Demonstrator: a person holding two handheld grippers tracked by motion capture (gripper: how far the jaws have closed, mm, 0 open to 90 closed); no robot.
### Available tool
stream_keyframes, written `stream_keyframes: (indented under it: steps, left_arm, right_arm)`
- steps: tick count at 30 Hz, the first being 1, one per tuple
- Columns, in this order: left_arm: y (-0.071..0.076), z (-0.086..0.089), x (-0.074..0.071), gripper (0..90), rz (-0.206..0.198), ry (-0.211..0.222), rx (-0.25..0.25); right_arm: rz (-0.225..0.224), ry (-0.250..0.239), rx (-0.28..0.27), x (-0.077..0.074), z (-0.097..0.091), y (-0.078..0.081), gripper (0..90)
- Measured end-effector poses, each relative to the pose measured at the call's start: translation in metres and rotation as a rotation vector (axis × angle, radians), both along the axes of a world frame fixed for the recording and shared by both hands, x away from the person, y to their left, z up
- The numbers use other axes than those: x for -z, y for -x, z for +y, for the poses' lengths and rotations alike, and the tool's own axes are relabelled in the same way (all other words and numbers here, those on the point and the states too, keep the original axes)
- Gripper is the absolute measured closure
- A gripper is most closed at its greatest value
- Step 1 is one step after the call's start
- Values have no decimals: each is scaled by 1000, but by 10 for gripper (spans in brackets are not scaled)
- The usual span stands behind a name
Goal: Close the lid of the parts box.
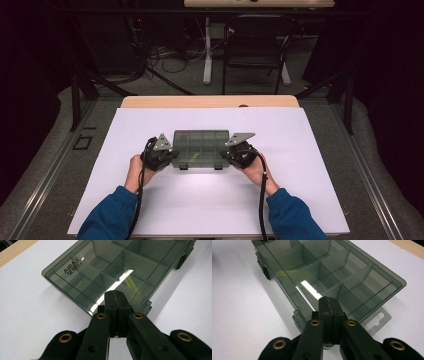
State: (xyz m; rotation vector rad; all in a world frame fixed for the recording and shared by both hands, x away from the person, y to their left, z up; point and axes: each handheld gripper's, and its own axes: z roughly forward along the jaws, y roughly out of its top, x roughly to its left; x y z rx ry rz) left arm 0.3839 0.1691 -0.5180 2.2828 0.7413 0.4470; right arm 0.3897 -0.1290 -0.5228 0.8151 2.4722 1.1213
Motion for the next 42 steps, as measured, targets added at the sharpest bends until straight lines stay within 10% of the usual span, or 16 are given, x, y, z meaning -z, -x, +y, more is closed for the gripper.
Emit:
stream_keyframes:
  steps: [16, 23, 31, 42]
  left_arm:
    - [-1, -1, -1, 888, 4, 0, -5]
    - [1, -2, -8, 678, -7, -17, -22]
    - [9, 6, -15, 313, -15, -28, -76]
    - [32, 15, -21, 118, -26, -27, -63]
  right_arm:
    - [18, -26, 19, 1, -2, -1, 900]
    - [-1, -8, 22, -1, 0, -1, 839]
    - [11, -2, 5, -8, -6, 5, 475]
    - [-2, 18, 10, -25, -19, 30, 97]
